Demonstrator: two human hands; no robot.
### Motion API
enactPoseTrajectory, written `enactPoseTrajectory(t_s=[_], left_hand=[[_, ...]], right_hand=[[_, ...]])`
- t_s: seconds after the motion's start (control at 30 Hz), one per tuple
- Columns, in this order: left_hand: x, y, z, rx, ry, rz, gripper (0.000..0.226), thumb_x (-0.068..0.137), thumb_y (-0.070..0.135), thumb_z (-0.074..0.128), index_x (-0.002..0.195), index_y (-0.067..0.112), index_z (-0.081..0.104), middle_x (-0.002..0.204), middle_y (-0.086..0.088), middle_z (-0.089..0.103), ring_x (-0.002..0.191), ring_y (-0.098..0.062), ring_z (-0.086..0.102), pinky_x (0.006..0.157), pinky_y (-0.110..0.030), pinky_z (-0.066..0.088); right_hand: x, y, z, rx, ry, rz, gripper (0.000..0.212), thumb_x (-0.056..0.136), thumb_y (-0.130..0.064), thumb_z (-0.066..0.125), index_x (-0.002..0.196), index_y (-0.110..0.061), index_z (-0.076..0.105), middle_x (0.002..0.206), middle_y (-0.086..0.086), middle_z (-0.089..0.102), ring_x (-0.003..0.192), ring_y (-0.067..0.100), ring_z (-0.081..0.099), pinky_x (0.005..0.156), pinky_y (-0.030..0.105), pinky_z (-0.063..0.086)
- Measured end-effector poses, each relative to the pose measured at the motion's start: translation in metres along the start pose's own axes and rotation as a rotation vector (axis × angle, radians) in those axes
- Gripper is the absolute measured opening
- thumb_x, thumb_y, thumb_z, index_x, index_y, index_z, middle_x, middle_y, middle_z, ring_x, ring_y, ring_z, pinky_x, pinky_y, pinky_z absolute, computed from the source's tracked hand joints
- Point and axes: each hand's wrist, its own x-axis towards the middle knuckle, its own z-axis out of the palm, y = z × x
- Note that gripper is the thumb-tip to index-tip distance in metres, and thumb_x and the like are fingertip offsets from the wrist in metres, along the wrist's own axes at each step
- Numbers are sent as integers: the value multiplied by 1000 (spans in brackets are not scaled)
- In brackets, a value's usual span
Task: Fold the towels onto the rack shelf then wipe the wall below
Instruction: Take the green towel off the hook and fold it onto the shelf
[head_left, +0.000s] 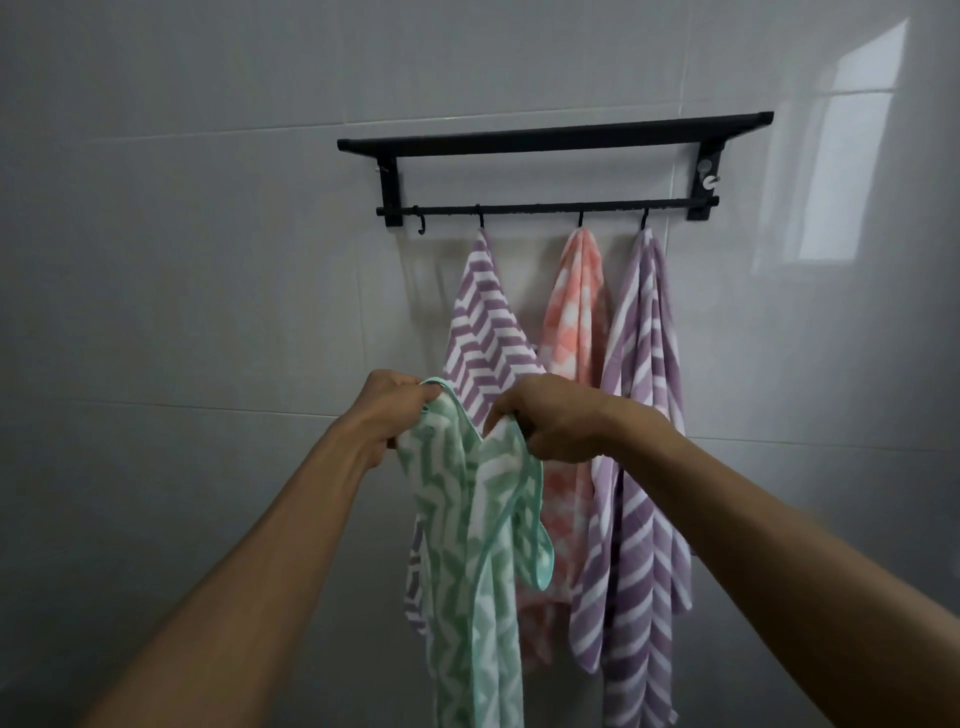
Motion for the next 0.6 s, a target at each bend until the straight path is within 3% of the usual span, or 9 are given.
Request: enactPoseTrajectory(t_s=[0.1, 0.17, 0.2, 0.23, 0.33, 0.37, 0.47, 0.53, 0.6], left_hand=[[0, -1, 2, -16, -60, -11, 18, 94, 19, 66, 91, 3, 74, 86, -13, 74, 69, -23, 69, 63, -32, 58], [-1, -1, 3, -22, -105, -16, 22, 95, 20, 65, 99, 0, 74, 94, -17, 76, 77, -26, 72, 68, -36, 60], [-2, 0, 3, -33, -134, -17, 23, 95, 20, 65, 101, -1, 74, 96, -18, 76, 78, -26, 72, 71, -38, 61], [-4, 1, 4, -51, -166, -19, 23, 95, 19, 65, 102, -1, 74, 96, -18, 76, 77, -26, 72, 73, -39, 60], [-11, 6, 6, -180, -291, -14, 20, 96, 14, 64, 100, -1, 76, 99, -21, 75, 79, -28, 71, 78, -40, 60], [-13, 7, 7, -233, -341, -9, 20, 96, 14, 64, 101, -2, 76, 100, -22, 75, 82, -29, 72, 79, -39, 61], [-15, 4, 7, -364, -461, 15, 36, 89, 19, 71, 116, -4, 70, 112, -23, 72, 98, -32, 70, 91, -43, 56], [-13, -4, 5, -427, -491, 46, 53, 79, 17, 77, 124, -7, 63, 118, -23, 69, 101, -30, 68, 93, -42, 55], [-13, -10, 4, -435, -479, 83, 50, 75, 8, 76, 120, -9, 61, 111, -21, 71, 95, -25, 70, 85, -35, 61]], right_hand=[[5, -4, 5, -3, 135, -7, 27, 88, -10, 61, 106, -21, 78, 96, -4, 75, 86, 13, 66, 80, 32, 56], [6, -8, 7, 75, 158, 13, 17, 91, -21, 63, 95, -18, 80, 69, -12, 66, 65, 8, 59, 66, 30, 51], [7, -9, 8, 121, 171, 23, 18, 92, -25, 65, 91, -15, 80, 65, -13, 61, 63, 9, 57, 64, 31, 49], [8, -9, 10, 158, 191, 37, 21, 92, -29, 66, 90, -13, 80, 68, -10, 62, 68, 13, 59, 68, 35, 51], [14, -8, 18, 252, 277, 84, 24, 90, -36, 71, 96, -15, 81, 107, 2, 67, 108, 20, 58, 94, 40, 49], [16, -6, 21, 342, 295, 120, 23, 90, -36, 72, 93, -14, 80, 107, 4, 69, 104, 20, 62, 91, 39, 52], [18, 2, 30, 600, 380, 241, 24, 91, -31, 73, 75, -13, 75, 70, -1, 67, 61, 10, 59, 61, 28, 49], [20, 10, 35, 627, 457, 302, 28, 90, -32, 73, 74, -10, 75, 66, 6, 67, 57, 15, 58, 59, 35, 51], [21, 18, 39, 632, 522, 352, 29, 88, -34, 74, 76, -8, 77, 74, 13, 71, 65, 24, 63, 70, 46, 56]])
